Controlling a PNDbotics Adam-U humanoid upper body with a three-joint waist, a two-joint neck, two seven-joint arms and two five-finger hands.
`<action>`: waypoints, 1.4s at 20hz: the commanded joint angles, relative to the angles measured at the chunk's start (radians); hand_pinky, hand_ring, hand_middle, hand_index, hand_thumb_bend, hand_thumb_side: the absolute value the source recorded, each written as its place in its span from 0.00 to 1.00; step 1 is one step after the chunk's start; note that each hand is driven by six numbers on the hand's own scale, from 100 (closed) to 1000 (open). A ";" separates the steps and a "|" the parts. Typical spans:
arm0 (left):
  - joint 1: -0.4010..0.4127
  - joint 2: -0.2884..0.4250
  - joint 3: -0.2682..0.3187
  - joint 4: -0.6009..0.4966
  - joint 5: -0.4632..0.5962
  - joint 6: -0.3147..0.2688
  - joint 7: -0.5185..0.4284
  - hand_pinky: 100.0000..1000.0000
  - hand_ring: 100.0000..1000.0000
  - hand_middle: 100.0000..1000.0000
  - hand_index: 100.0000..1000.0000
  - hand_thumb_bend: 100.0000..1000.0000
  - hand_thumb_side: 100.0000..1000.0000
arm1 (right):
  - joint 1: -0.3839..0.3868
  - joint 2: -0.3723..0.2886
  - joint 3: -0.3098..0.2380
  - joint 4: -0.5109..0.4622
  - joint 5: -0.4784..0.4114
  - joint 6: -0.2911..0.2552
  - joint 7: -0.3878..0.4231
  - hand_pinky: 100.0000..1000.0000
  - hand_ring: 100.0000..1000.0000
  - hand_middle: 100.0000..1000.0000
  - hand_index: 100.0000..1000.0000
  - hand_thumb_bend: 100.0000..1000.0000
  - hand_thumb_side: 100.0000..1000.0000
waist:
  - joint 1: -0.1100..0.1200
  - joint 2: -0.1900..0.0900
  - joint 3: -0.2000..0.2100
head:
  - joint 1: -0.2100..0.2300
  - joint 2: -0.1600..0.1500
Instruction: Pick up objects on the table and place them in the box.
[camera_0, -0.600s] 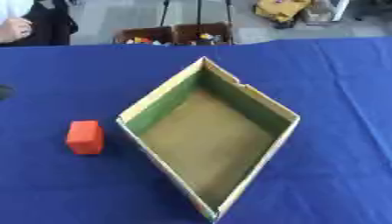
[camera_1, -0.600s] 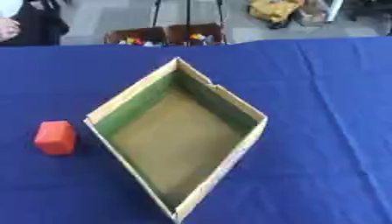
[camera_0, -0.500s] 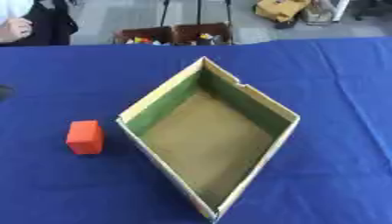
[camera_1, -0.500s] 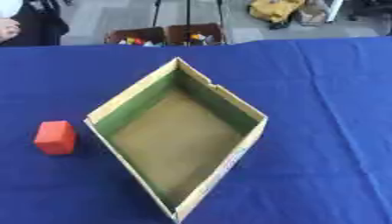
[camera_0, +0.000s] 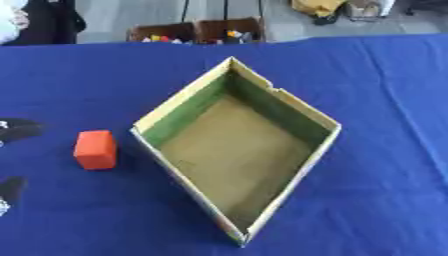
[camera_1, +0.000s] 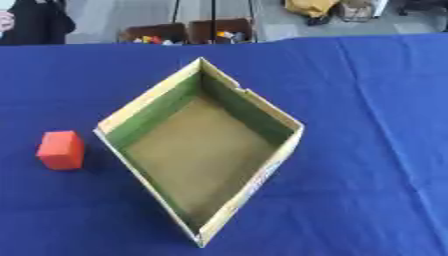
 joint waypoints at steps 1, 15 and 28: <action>-0.021 0.070 -0.018 -0.014 0.016 0.073 -0.029 0.67 0.80 0.84 0.99 0.11 0.77 | -0.009 -0.024 -0.002 -0.017 -0.005 -0.001 0.003 0.73 0.71 0.75 0.74 0.00 0.51 | 0.012 -0.036 -0.002 | 0.005 -0.005; -0.196 0.109 -0.099 0.118 0.078 0.180 -0.286 0.65 0.81 0.87 1.00 0.34 0.59 | -0.001 -0.021 0.005 -0.017 -0.013 0.007 0.015 0.73 0.71 0.75 0.74 0.00 0.51 | 0.027 -0.053 -0.023 | 0.025 -0.014; -0.411 0.082 -0.153 0.407 0.096 0.131 -0.483 0.64 0.80 0.86 1.00 0.33 0.56 | -0.005 -0.020 0.016 -0.017 -0.026 0.009 0.032 0.73 0.71 0.75 0.74 0.00 0.51 | 0.044 -0.053 -0.069 | 0.055 -0.019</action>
